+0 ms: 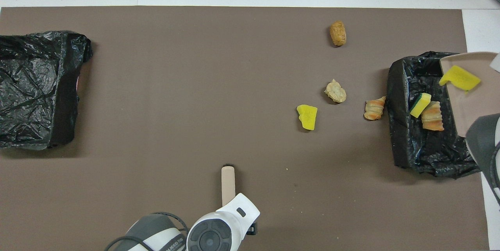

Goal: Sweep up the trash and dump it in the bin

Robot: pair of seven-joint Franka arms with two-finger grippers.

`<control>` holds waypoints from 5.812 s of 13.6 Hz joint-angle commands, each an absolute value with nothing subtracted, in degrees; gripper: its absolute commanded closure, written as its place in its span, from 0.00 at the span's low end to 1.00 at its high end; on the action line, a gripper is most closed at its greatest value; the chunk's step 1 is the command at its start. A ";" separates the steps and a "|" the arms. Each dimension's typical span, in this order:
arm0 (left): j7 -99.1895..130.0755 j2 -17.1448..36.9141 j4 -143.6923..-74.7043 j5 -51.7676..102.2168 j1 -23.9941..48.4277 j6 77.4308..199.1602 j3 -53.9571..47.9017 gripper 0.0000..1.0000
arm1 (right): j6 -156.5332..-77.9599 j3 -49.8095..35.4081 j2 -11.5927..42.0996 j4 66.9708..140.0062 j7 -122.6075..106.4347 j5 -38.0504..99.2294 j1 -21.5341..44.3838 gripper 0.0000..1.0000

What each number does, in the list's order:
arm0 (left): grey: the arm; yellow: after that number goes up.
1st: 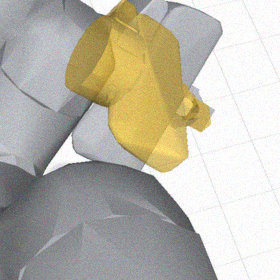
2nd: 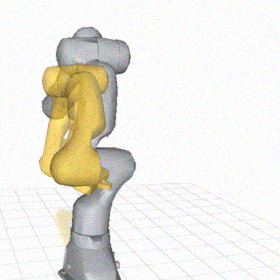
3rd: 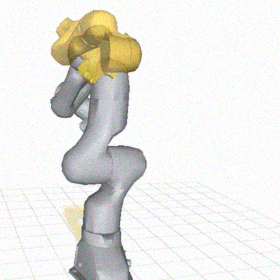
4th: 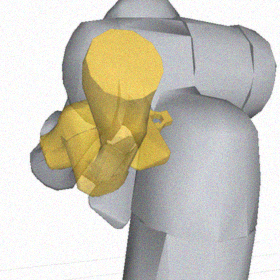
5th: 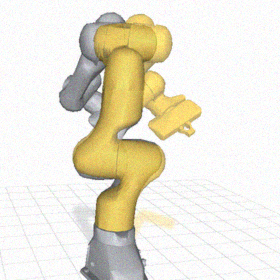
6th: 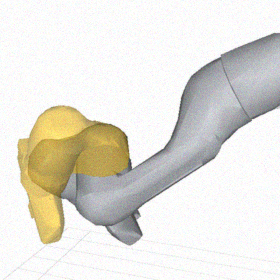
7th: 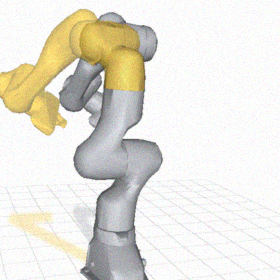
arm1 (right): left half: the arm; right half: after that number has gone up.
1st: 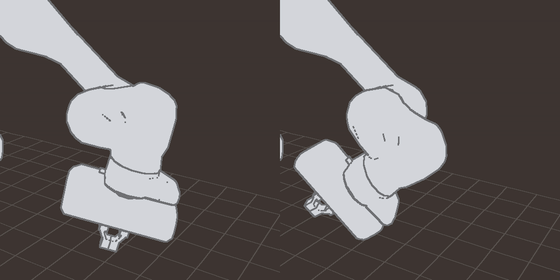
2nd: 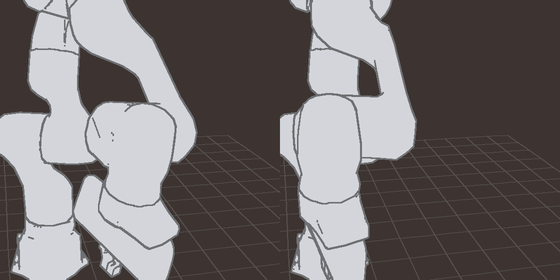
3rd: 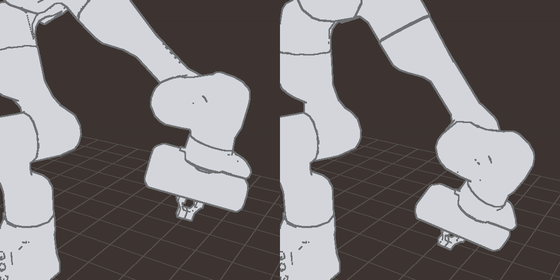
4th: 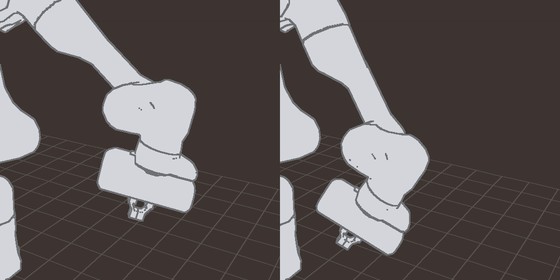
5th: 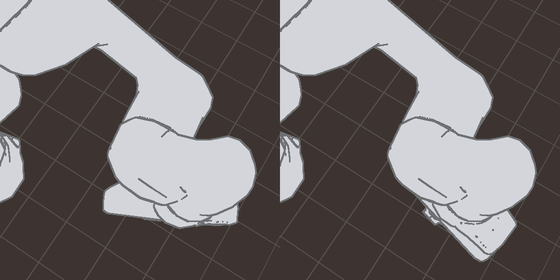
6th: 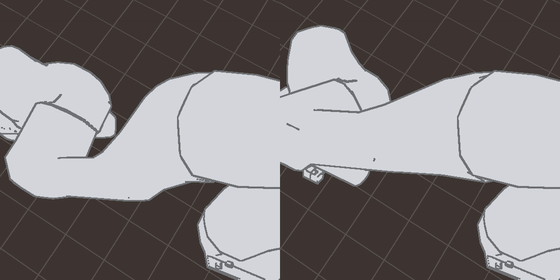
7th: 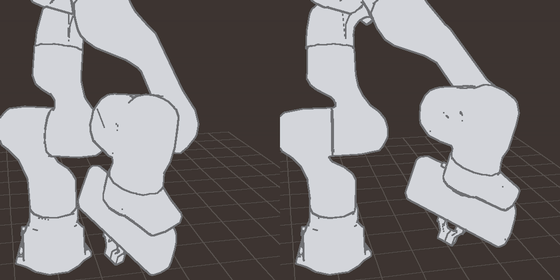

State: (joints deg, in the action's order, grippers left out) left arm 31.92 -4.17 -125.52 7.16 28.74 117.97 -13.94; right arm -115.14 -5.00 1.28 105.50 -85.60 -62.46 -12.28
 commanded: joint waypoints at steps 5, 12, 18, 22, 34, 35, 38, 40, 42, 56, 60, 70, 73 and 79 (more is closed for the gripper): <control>14.78 -2.20 -109.09 4.83 14.61 104.35 -14.41 0.00 | -114.00 -3.79 -0.35 104.24 -95.80 -47.86 -13.53 1.00; 10.55 -2.55 -97.40 4.83 6.25 93.26 -14.24 0.00 | -109.51 -2.46 -0.53 101.61 -96.15 -31.11 -16.44 1.00; 4.76 -2.28 -95.28 4.66 3.25 93.17 -13.54 0.00 | -108.64 -2.99 -0.53 98.97 -96.86 -28.67 -16.17 1.00; 4.48 -2.46 -94.75 4.66 2.29 92.46 -12.92 0.00 | -105.74 -2.72 -0.88 98.44 -96.59 -21.65 -16.09 1.00; -11.16 -2.72 -84.99 -6.77 9.32 81.65 1.14 0.00 | -99.75 -3.69 -1.24 104.94 -25.38 -6.60 3.58 1.00; -10.81 -2.72 -85.16 -5.29 9.14 82.00 1.14 0.00 | -100.28 -3.69 0.07 104.85 -19.48 -3.98 5.08 1.00; -10.20 -3.16 -85.60 -0.37 3.80 82.88 1.06 0.00 | -103.96 -3.69 4.21 103.63 -6.19 -0.71 10.27 1.00; -10.11 -3.25 -86.22 0.44 3.16 83.75 1.05 0.00 | -107.91 -3.69 7.54 102.40 1.89 1.93 14.65 1.00; -9.76 -3.25 -87.01 0.44 3.25 85.16 1.05 0.00 | -111.25 -3.78 12.63 99.08 11.72 2.28 18.97 1.00; -8.35 -1.14 -84.72 2.11 2.28 86.05 0.97 0.00 | -125.16 -3.78 33.93 82.09 36.83 8.43 30.24 0.00; -8.26 -2.02 -85.87 1.93 2.64 86.14 0.88 0.00 | -123.14 -3.78 24.99 89.36 36.65 8.53 30.50 0.00; -8.35 -1.76 -85.78 1.85 3.25 88.33 0.44 0.00 | -104.53 -3.78 4.85 104.31 36.30 8.09 32.16 0.00; -8.61 -2.02 -86.04 1.85 3.43 87.37 0.18 0.00 | -102.30 -3.78 3.17 104.85 37.09 8.61 35.85 0.00; -8.26 -1.50 -85.87 2.11 3.52 90.42 -2.10 0.00 | -114.50 -4.13 -1.06 119.96 37.70 10.72 40.51 0.00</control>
State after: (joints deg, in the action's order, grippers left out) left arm -8.74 -1.48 -85.79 1.58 2.93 88.34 -1.75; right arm -109.60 -4.10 1.26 114.25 36.90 9.39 39.49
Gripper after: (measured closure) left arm 0.000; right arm 0.000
